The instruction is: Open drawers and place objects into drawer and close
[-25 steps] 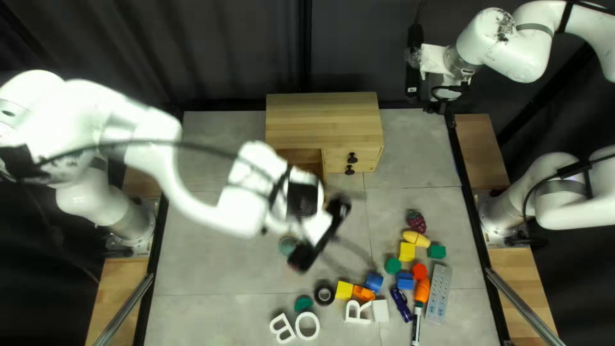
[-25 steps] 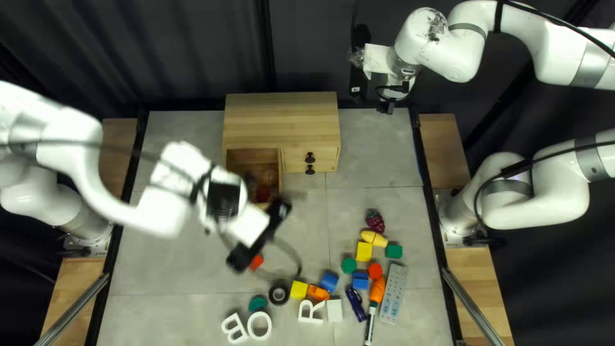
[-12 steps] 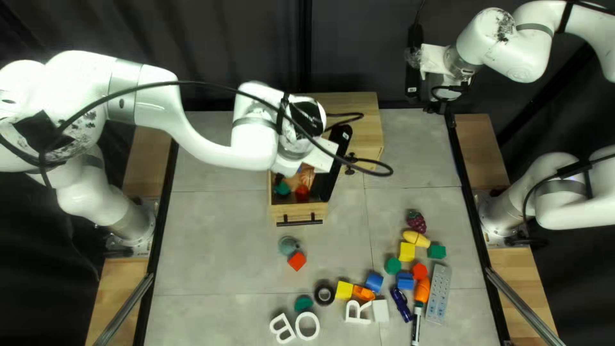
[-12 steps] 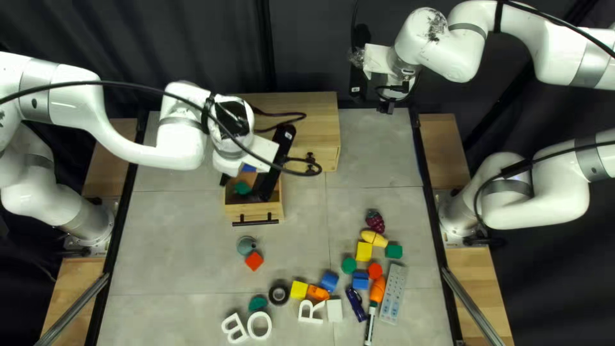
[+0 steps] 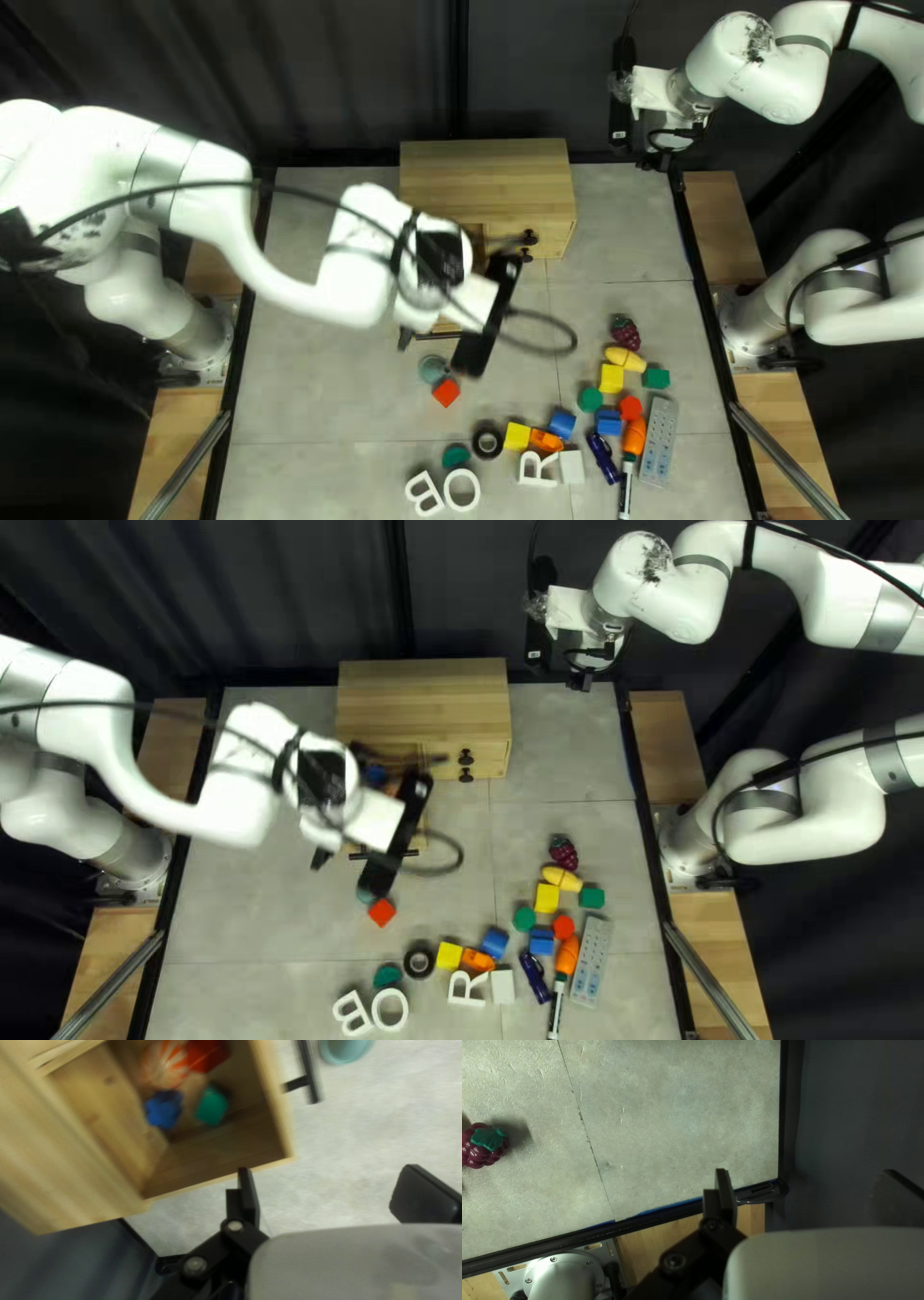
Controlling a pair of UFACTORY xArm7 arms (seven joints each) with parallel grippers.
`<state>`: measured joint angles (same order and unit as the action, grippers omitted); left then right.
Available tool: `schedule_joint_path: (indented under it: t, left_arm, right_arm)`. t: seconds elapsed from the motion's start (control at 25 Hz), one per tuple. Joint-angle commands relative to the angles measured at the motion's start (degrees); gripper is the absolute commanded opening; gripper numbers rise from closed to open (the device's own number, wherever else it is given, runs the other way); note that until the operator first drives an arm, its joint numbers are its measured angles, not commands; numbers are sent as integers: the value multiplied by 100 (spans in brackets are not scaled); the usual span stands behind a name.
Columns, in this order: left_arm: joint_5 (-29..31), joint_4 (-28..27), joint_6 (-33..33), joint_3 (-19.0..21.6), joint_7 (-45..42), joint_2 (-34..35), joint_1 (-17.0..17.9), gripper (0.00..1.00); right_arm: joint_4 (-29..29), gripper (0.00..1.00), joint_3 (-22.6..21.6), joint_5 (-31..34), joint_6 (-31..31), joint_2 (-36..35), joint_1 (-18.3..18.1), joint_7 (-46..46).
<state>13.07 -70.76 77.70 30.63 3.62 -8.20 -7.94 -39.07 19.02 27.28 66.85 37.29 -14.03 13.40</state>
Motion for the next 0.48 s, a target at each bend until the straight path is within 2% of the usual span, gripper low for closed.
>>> schedule_joint_path:
  t: [0.04,0.36,0.48]
  left_arm:
    - [487,-865,255,162,-169,-1089,593,100]
    - [1048,-2463,607,-50,-59,-2825,1319,100]
    - [1098,-2517,546,-76,36,-3006,1309,100]
  right_arm:
    - [0,100,0,0,0,0,0,0]
    - [0,100,0,0,0,0,0,0]
    - [0,100,0,0,0,0,0,0]
